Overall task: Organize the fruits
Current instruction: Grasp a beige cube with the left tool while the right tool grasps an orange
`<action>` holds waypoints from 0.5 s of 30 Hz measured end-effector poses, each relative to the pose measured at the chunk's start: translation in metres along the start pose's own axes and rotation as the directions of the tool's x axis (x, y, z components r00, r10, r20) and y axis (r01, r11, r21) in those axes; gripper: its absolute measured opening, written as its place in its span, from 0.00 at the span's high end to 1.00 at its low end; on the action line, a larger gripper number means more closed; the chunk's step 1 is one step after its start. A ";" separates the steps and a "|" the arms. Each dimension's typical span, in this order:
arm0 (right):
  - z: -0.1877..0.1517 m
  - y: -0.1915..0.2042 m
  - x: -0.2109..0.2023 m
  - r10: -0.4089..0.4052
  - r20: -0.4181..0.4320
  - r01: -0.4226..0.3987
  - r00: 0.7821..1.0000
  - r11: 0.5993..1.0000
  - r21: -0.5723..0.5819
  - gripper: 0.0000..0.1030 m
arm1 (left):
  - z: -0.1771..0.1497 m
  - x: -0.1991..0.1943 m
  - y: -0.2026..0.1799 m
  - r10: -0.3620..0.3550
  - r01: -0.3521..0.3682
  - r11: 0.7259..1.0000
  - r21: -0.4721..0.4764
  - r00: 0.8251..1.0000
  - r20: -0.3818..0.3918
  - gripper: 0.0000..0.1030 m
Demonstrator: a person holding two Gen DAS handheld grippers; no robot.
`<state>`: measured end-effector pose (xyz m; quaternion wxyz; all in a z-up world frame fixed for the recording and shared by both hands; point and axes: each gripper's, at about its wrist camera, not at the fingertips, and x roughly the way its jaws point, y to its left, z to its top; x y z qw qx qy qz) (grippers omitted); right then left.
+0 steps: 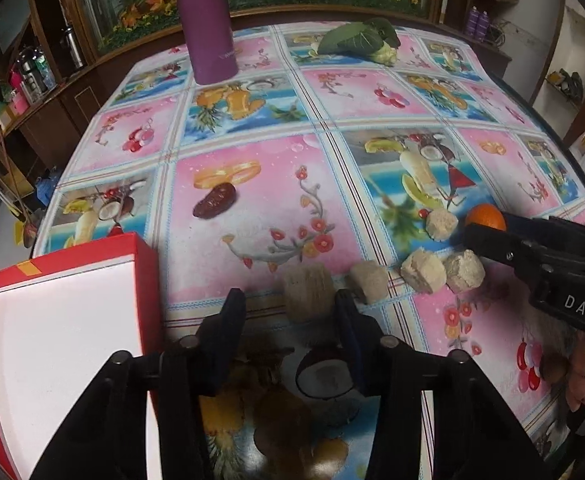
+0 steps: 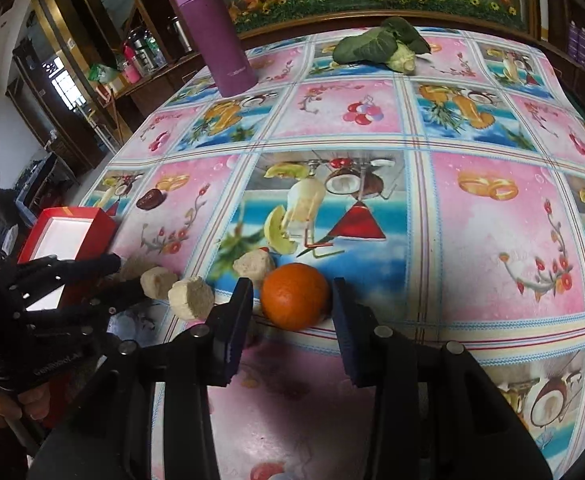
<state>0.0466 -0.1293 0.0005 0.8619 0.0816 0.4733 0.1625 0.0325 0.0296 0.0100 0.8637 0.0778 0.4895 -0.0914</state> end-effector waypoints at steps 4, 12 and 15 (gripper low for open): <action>-0.001 -0.003 -0.002 0.007 -0.004 -0.007 1.000 1.000 0.016 0.65 | 0.000 0.001 0.002 0.002 -0.002 1.000 -0.010 1.000 0.002 0.71; -0.001 -0.015 -0.019 -0.006 0.044 0.002 0.999 0.997 0.072 0.66 | 0.001 -0.009 0.017 0.045 -0.044 0.997 -0.063 0.999 0.026 0.74; 0.000 -0.016 -0.031 0.000 0.102 -0.008 0.995 0.997 0.081 0.66 | 0.002 -0.020 0.013 0.029 -0.026 0.998 -0.052 0.998 0.060 0.75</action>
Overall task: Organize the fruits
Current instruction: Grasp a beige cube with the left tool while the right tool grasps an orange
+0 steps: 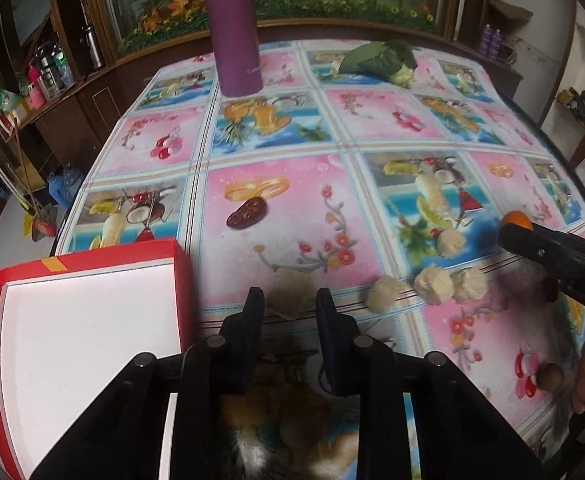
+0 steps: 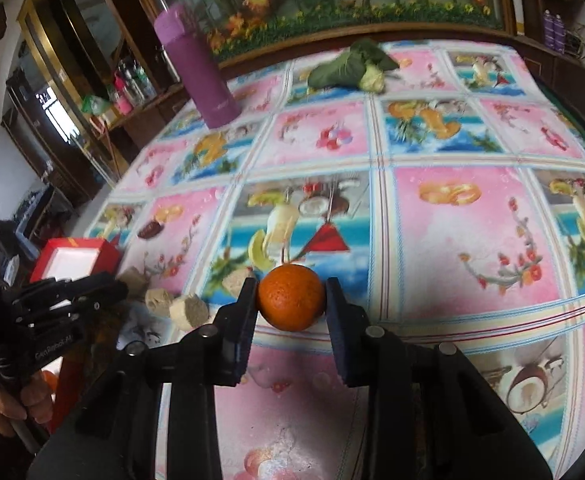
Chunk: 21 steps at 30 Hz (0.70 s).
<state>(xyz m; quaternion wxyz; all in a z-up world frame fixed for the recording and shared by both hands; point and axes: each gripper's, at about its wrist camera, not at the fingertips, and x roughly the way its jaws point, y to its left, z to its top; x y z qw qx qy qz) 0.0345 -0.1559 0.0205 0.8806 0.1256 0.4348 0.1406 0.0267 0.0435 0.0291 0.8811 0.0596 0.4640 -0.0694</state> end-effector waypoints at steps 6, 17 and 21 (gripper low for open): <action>0.001 0.006 -0.012 0.038 0.075 -0.038 0.996 0.999 -0.002 0.66 | -0.009 -0.020 -0.003 -0.009 0.008 1.000 0.018 0.999 0.041 0.75; 0.000 0.003 -0.010 0.019 0.071 -0.020 0.997 1.000 0.014 0.66 | -0.013 -0.002 0.005 -0.007 0.007 1.000 0.002 1.000 -0.014 0.73; 0.000 0.003 -0.010 0.029 0.060 -0.030 0.998 0.999 0.015 0.66 | -0.008 0.011 0.005 0.005 -0.006 1.000 -0.003 0.999 -0.037 0.70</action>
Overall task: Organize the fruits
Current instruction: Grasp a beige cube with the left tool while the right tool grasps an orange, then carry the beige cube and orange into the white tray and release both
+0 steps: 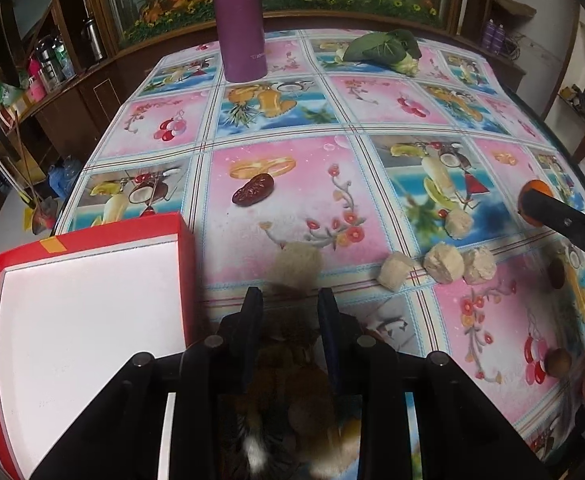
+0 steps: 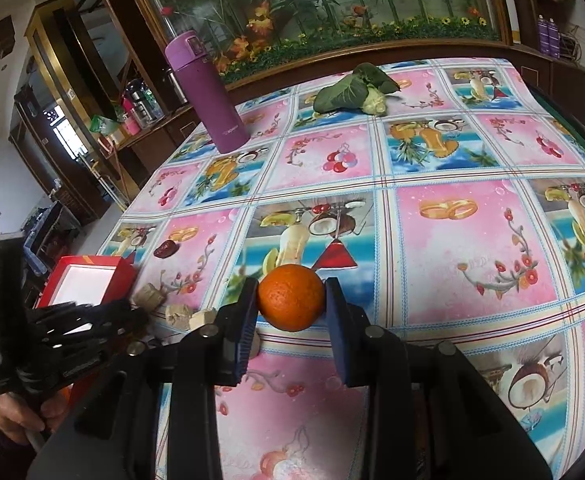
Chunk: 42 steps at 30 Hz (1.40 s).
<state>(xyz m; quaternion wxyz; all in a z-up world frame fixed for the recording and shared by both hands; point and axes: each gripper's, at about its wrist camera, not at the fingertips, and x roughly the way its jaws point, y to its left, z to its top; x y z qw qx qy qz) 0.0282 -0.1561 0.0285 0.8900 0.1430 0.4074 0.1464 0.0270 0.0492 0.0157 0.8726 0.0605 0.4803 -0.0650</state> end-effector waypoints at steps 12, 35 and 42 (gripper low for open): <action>0.000 0.002 -0.005 0.006 0.023 -0.006 1.000 1.000 -0.009 0.66 | 0.007 0.015 -0.002 -0.057 0.057 0.998 0.004 0.998 -0.006 0.68; -0.038 0.142 0.007 0.203 0.016 -0.198 0.979 0.968 -0.157 0.66 | -0.066 -0.113 0.112 0.038 0.026 0.965 -0.261 0.970 0.239 0.68; -0.063 0.236 0.037 0.269 -0.111 -0.290 0.957 0.913 -0.286 0.66 | -0.093 -0.109 0.163 0.103 -0.027 0.934 -0.356 0.975 0.196 0.68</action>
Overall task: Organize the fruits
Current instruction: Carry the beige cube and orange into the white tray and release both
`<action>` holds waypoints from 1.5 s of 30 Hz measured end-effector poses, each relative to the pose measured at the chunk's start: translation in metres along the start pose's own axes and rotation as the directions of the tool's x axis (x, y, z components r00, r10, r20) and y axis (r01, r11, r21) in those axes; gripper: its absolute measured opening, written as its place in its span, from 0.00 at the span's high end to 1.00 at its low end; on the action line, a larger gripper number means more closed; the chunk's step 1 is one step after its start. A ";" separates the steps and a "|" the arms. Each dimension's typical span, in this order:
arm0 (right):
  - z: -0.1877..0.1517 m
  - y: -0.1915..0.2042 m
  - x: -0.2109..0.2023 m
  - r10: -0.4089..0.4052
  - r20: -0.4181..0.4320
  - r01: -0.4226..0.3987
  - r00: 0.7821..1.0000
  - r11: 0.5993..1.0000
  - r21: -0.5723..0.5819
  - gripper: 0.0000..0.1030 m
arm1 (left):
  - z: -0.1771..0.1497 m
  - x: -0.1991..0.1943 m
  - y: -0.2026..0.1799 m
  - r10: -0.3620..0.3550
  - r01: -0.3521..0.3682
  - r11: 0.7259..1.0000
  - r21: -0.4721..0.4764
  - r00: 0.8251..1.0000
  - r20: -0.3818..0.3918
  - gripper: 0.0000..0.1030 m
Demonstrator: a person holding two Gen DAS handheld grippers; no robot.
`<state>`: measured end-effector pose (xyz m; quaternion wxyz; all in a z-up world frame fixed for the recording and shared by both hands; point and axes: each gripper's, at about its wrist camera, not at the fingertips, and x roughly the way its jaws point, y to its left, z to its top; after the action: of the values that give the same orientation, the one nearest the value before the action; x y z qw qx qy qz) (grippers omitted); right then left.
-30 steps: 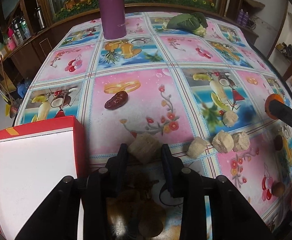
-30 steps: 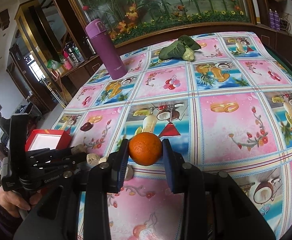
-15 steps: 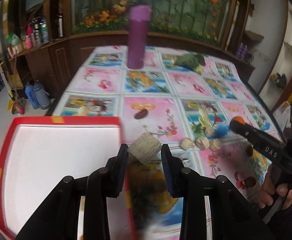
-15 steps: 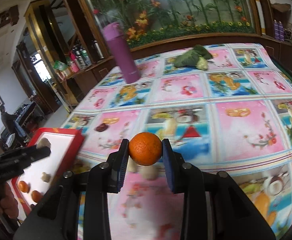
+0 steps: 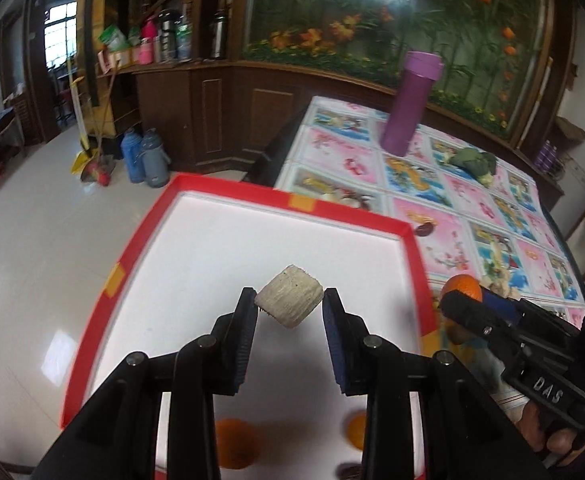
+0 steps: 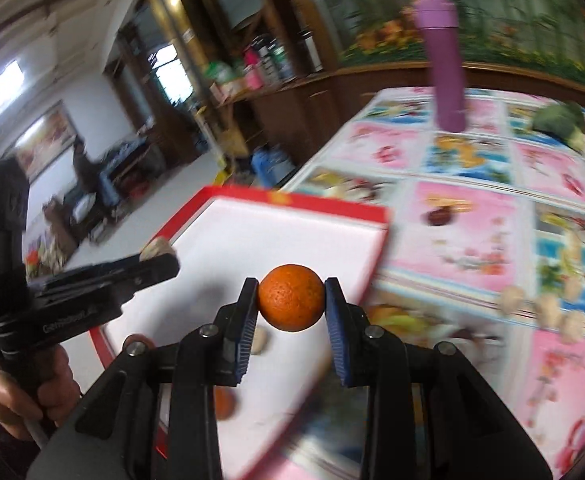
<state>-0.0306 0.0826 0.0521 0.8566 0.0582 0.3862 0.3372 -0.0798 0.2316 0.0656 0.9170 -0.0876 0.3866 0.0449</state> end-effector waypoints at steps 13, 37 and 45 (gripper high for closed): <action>-0.007 0.022 0.047 -0.017 -0.143 0.016 0.990 1.000 -0.008 0.66 | -0.016 0.019 0.039 0.052 -0.055 0.998 -0.036 0.996 -0.074 0.68; 0.010 -0.002 0.026 0.025 -0.076 -0.019 0.997 0.997 0.076 0.50 | -0.025 0.020 0.025 0.071 -0.078 0.996 -0.049 0.990 -0.125 0.60; 0.006 -0.036 -0.044 -0.030 0.044 0.026 0.999 0.996 0.091 0.50 | -0.024 0.003 0.001 0.052 -0.053 0.999 -0.010 0.995 -0.087 0.53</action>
<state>-0.0282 0.0288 0.0708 0.8663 0.0990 0.3823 0.3059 -0.0943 0.2284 0.0467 0.8972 -0.0850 0.4280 0.0677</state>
